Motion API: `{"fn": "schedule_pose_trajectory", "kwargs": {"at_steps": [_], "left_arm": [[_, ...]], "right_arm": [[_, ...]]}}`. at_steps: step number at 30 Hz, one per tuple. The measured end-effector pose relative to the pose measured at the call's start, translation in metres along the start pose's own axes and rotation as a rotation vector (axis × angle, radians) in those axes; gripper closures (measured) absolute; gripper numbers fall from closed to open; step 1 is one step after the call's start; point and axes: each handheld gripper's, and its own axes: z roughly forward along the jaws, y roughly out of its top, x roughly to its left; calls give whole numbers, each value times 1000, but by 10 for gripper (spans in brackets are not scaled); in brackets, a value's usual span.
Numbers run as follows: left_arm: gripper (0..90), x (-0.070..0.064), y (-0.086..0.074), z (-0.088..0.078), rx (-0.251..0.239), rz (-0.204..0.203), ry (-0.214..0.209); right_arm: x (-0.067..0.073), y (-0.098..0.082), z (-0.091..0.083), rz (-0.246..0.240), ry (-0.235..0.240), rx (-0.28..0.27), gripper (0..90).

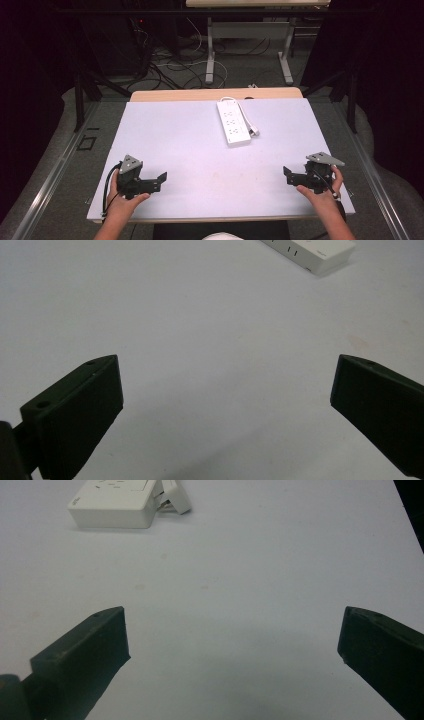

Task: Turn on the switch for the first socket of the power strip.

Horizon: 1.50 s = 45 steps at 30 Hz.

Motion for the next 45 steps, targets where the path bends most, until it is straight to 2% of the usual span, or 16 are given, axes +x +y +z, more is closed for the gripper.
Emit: {"fn": "schedule_pose_trajectory", "kwargs": {"at_steps": [4, 5, 12, 15, 17, 19, 20, 28, 33, 34, 37, 43, 45], "left_arm": [[3, 0, 0, -1, 1, -1, 2], [3, 0, 0, -1, 1, -1, 1], [4, -1, -1, -2, -5, 0, -2], [4, -2, -1, -2, -4, -1, 2], [4, -2, -1, -2, 1, -11, 0], [4, -2, -1, -2, -2, -4, 8], [4, -3, -1, -1, -11, -15, 8], [4, -2, -1, -1, -18, -23, 9], [4, -2, -1, -3, -7, -12, 12], [4, -2, -1, -2, -9, -23, 10], [4, -2, -1, -3, -8, -23, 14], [4, -1, -1, -3, -9, -30, 31], [4, 0, -1, -3, -10, -31, 37]], "right_arm": [[2, 0, 2, 0, 2, -26, 2], [2, 0, 1, -3, 11, -8, 4], [4, 1, 4, -17, 2, -5, 21], [4, 3, 4, -16, 17, 8, 30], [3, 6, 4, -12, 13, 8, 39], [2, 9, 3, -14, 6, 16, 54], [2, 10, 2, -11, 12, 22, 60], [0, 19, 3, 10, 34, 54, 98], [0, 29, 4, 2, 46, 91, 133], [-1, 31, 4, -5, 48, 93, 140], [0, 35, 5, -6, 46, 99, 146], [2, 50, 8, -13, 84, 113, 151], [3, 52, 9, -18, 84, 113, 152]]}}
